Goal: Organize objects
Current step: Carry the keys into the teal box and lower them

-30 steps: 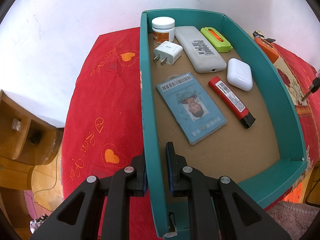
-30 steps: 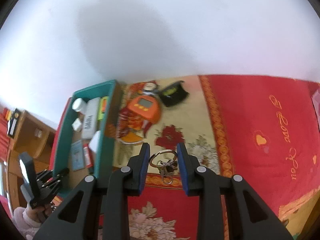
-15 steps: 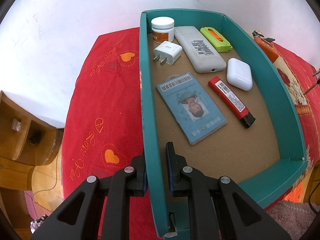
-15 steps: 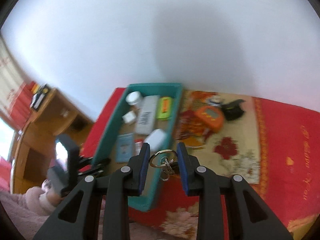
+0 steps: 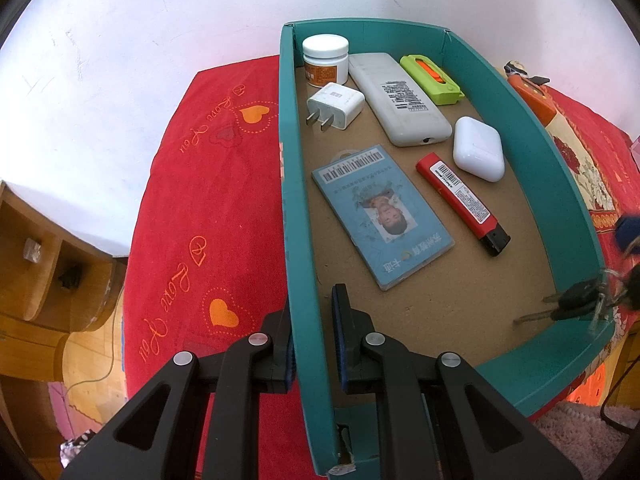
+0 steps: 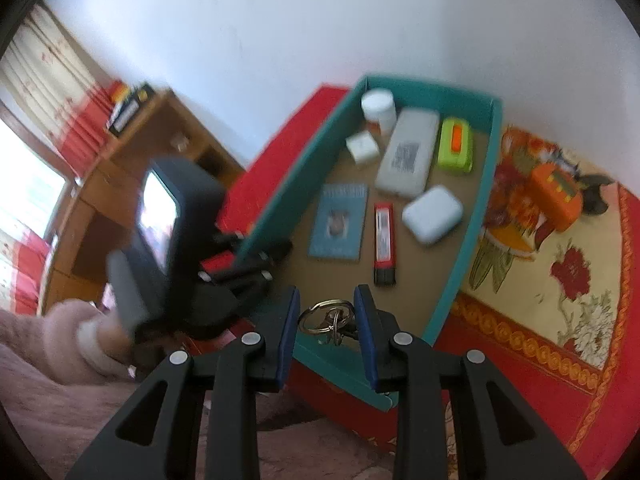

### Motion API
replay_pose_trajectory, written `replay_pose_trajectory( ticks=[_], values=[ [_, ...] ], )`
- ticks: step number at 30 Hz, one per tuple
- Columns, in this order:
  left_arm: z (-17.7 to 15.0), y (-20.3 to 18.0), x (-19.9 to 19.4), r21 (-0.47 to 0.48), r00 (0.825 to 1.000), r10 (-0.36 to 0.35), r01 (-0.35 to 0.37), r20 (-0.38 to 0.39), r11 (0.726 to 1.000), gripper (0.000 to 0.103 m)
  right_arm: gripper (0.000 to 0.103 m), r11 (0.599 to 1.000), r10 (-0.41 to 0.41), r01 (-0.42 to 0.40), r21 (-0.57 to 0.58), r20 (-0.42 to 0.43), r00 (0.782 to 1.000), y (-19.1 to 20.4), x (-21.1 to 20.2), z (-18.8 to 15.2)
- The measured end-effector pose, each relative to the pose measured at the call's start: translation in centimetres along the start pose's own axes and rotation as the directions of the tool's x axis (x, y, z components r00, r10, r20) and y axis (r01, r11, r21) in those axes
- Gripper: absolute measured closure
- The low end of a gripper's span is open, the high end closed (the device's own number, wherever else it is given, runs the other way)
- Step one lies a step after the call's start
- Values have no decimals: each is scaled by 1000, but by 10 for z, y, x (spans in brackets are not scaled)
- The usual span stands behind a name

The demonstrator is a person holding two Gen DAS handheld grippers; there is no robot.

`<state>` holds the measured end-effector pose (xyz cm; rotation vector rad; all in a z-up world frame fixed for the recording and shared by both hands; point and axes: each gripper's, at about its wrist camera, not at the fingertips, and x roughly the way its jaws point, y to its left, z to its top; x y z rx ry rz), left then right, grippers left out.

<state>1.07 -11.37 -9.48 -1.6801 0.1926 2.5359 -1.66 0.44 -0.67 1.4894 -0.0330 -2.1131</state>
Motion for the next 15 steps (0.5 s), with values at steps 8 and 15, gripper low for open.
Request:
replay_pose_trajectory(
  ticks=[8, 15],
  values=[
    [0, -1, 0, 1, 1000, -1, 1, 0, 1000, 89, 76, 997, -72, 71, -24, -66, 995, -5, 26, -12],
    [0, -1, 0, 2, 1000, -1, 1, 0, 1000, 88, 76, 996, -87, 86, -13, -92, 992, -14, 33, -17]
  ],
)
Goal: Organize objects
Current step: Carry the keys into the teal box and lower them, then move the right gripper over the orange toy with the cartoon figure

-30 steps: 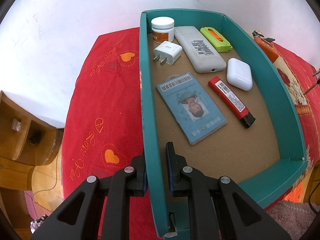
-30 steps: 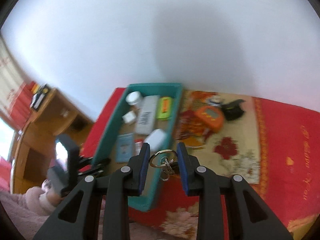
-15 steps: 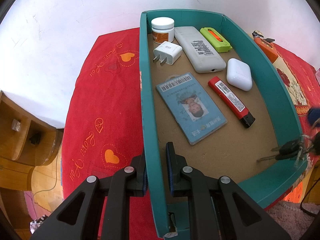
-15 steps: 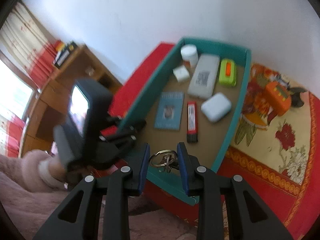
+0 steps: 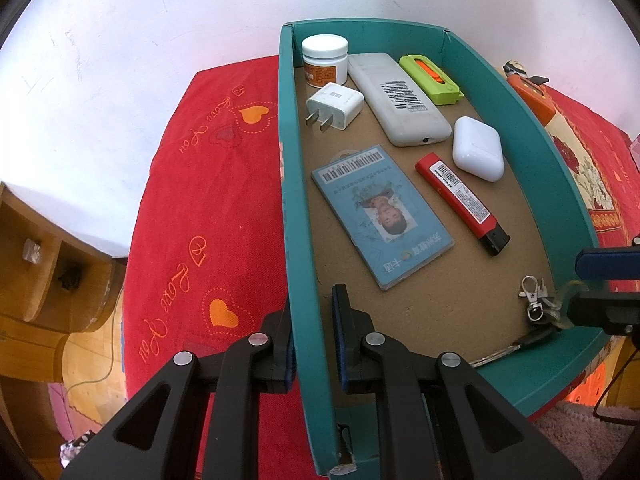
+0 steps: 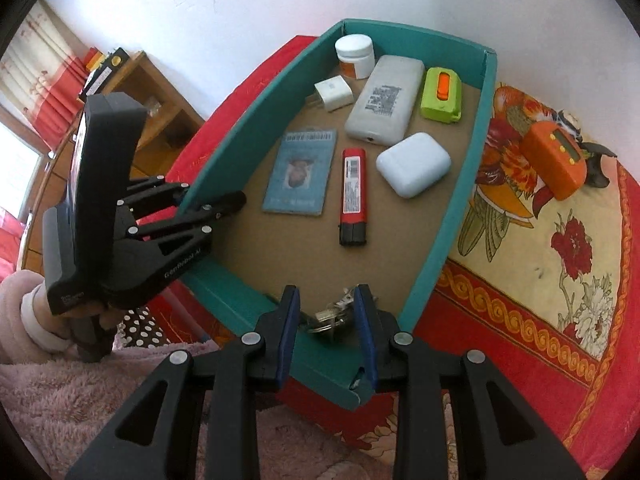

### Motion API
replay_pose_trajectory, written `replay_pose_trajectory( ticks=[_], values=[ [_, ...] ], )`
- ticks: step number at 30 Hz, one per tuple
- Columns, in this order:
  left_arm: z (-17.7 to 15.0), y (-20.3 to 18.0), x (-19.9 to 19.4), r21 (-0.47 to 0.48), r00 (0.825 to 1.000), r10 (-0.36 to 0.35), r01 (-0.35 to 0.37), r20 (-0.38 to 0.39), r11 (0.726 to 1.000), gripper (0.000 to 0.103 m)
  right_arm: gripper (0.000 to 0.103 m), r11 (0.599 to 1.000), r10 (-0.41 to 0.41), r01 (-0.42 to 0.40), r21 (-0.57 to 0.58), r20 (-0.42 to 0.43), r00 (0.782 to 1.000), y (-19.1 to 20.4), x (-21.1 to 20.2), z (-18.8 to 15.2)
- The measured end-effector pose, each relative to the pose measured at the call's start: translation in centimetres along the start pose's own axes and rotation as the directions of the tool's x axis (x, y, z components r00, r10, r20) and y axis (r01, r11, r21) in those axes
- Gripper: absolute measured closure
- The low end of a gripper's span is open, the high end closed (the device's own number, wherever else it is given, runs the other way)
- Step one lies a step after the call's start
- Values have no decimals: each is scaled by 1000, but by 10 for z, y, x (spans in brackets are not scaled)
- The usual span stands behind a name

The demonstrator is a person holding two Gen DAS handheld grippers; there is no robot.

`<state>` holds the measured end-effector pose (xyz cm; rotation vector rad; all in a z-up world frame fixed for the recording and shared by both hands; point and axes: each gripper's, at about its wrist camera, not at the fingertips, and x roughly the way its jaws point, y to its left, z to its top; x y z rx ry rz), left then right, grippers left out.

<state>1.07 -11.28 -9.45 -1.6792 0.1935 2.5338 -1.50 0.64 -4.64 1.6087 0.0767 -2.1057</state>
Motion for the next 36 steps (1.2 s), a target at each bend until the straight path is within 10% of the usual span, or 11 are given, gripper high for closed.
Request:
replay_pose_trajectory(
  ticks=[24, 36],
  values=[
    [0, -3, -2, -1, 1000, -2, 2, 1, 1000, 89, 60, 948, -106, 64, 313, 117, 988, -121, -48, 36],
    [-2, -2, -3, -1, 1000, 3, -3, 1, 1000, 89, 52, 940, -188, 147, 308, 106, 977, -186, -28, 121]
  ],
)
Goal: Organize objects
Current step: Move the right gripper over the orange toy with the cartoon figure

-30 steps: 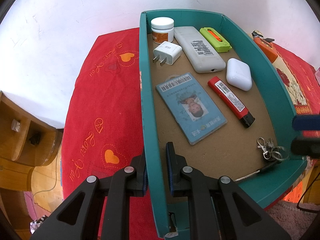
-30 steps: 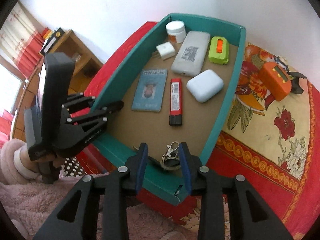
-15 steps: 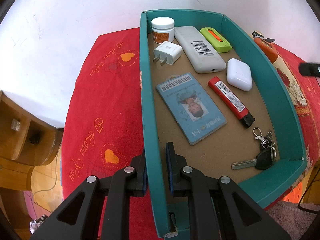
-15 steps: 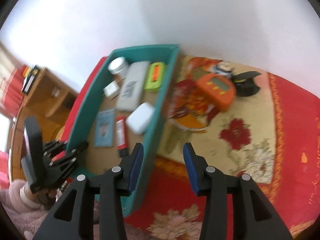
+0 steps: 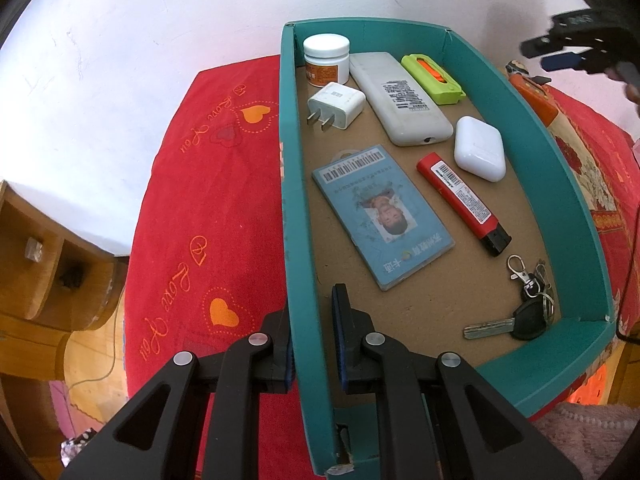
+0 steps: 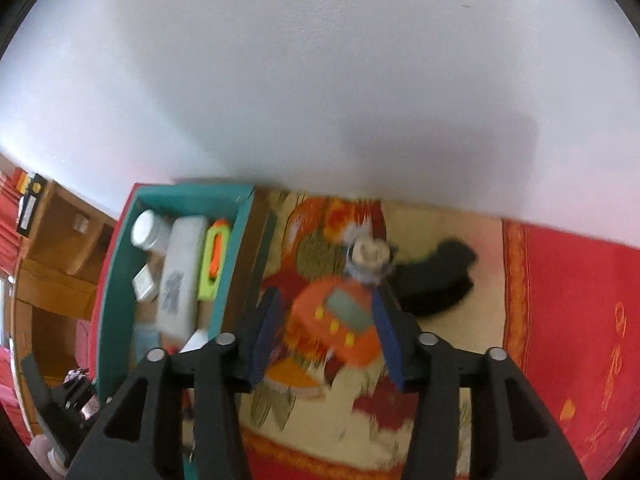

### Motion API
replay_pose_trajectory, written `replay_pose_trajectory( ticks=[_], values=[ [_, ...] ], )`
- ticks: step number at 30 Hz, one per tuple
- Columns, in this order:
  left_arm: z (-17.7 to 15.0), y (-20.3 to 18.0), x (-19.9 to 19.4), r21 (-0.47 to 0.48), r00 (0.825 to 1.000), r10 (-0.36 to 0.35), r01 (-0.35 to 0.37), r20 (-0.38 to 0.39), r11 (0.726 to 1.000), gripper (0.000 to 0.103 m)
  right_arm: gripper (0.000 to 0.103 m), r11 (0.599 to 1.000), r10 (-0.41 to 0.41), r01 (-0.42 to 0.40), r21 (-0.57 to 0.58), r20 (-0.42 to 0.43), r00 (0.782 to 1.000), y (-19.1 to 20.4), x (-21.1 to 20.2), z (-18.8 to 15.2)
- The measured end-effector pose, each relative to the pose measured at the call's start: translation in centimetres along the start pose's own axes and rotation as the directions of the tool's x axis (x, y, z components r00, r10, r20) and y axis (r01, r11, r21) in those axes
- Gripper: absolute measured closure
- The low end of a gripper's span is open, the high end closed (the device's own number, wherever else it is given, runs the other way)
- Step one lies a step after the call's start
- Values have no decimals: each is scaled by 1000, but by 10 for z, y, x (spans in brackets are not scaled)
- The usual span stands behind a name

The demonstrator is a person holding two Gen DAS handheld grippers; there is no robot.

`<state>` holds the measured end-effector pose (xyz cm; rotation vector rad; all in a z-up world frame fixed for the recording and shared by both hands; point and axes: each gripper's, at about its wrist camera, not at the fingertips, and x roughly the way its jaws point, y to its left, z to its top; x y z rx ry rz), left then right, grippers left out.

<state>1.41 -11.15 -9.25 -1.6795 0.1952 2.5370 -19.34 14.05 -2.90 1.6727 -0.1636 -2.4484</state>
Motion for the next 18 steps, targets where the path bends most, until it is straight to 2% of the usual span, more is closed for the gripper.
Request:
replay_pose_trajectory(
  ticks=[4, 9, 14, 15, 16, 18],
  values=[
    [-1, 0, -1, -2, 1000, 0, 0, 1, 1000, 89, 51, 996, -86, 85, -34, -15, 996, 2, 21, 17],
    [0, 1, -1, -6, 1000, -4, 4, -1, 1000, 89, 51, 987, -144, 138, -79, -66, 987, 3, 43, 25],
    [0, 1, -1, -6, 1000, -4, 4, -1, 1000, 89, 51, 989, -137, 129, -70, -122, 983, -4, 61, 25],
    [0, 1, -1, -6, 1000, -4, 4, -1, 1000, 89, 52, 990, -132, 125, -64, -124, 983, -5, 62, 24],
    [0, 1, -1, -5, 1000, -4, 4, -1, 1000, 89, 62, 991, -127, 121, -59, -122, 984, -6, 63, 24],
    [0, 1, -1, -3, 1000, -4, 4, -1, 1000, 89, 64, 990, -131, 126, -58, -114, 985, -6, 61, 22]
  ],
)
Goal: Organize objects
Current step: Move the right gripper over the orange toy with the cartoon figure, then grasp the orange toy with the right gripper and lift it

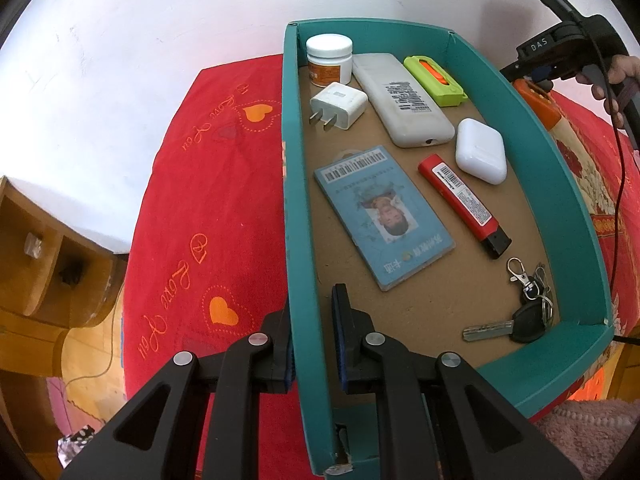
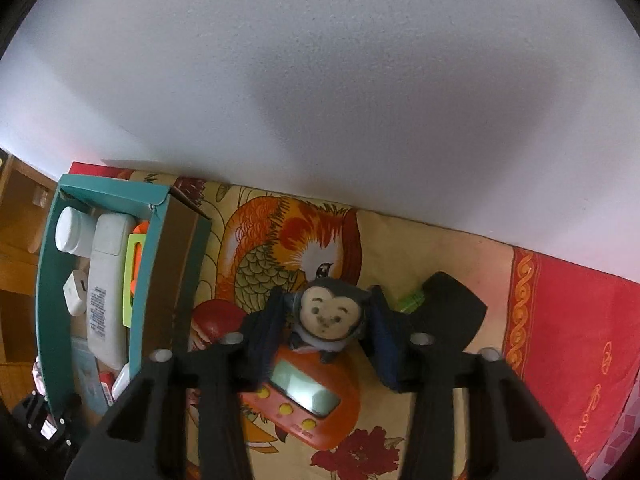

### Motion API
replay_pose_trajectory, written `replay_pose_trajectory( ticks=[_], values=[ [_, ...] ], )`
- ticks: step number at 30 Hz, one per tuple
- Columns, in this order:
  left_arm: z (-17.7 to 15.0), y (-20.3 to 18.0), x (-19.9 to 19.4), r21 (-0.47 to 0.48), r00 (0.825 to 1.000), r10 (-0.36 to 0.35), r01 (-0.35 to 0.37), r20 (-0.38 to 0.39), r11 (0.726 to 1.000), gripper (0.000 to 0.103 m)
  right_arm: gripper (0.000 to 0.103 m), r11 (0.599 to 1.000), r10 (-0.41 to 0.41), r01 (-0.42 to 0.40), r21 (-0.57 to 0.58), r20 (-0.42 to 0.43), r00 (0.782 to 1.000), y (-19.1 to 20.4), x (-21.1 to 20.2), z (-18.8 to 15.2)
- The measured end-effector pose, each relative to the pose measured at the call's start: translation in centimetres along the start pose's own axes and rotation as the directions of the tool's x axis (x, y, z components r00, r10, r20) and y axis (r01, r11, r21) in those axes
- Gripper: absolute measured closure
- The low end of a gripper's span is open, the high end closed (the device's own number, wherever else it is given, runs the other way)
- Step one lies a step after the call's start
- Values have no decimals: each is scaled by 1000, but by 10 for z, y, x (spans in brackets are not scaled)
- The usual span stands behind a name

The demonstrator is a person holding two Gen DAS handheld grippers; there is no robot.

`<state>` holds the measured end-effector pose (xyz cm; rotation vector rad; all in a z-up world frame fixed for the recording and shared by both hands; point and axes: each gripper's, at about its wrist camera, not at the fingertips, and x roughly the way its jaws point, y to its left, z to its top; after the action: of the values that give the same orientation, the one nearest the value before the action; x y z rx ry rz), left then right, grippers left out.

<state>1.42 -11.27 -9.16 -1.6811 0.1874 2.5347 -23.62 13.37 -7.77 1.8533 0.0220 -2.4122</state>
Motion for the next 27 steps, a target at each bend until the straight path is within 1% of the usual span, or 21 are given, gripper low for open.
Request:
replay_pose_trajectory(
  ticks=[3, 6, 7, 12, 16, 18, 20, 23, 24, 25, 27],
  values=[
    [0, 1, 0, 4, 1000, -2, 2, 0, 1000, 89, 64, 999, -24, 25, -27, 48, 999, 6, -13, -8],
    [0, 1, 0, 3, 1000, -3, 3, 0, 1000, 89, 64, 997, -45, 52, -56, 121, 992, 14, -34, -25],
    [1, 1, 0, 3, 1000, -4, 4, 1, 1000, 89, 64, 997, -55, 63, -54, 147, 988, 16, -42, -33],
    [1, 1, 1, 4, 1000, -5, 5, 1, 1000, 89, 64, 995, -77, 89, -43, 220, 972, 24, -57, -64],
    [2, 1, 1, 7, 1000, -4, 4, 2, 1000, 89, 64, 999, -44, 50, -22, 210, 977, 25, -59, -79],
    [2, 1, 1, 7, 1000, -4, 4, 1, 1000, 89, 63, 998, -33, 44, -50, 198, 980, 31, -58, -78],
    [2, 0, 1, 7, 1000, -4, 4, 2, 1000, 89, 58, 995, -31, 47, -86, 182, 983, 37, -58, -81],
    [2, 0, 1, 7, 1000, -4, 4, 3, 1000, 89, 48, 989, -12, 36, -140, 174, 985, 39, -56, -81],
    [2, 1, 1, 7, 1000, -5, 5, 2, 1000, 89, 42, 987, -5, 33, -156, 172, 985, 38, -57, -80],
    [2, 1, 1, 6, 1000, -5, 5, 2, 1000, 89, 41, 984, 2, 27, -174, 166, 986, 38, -54, -80],
    [2, 1, 1, 6, 1000, -5, 5, 2, 1000, 89, 40, 978, 13, 18, -208, 149, 989, 36, -51, -79]
  ],
)
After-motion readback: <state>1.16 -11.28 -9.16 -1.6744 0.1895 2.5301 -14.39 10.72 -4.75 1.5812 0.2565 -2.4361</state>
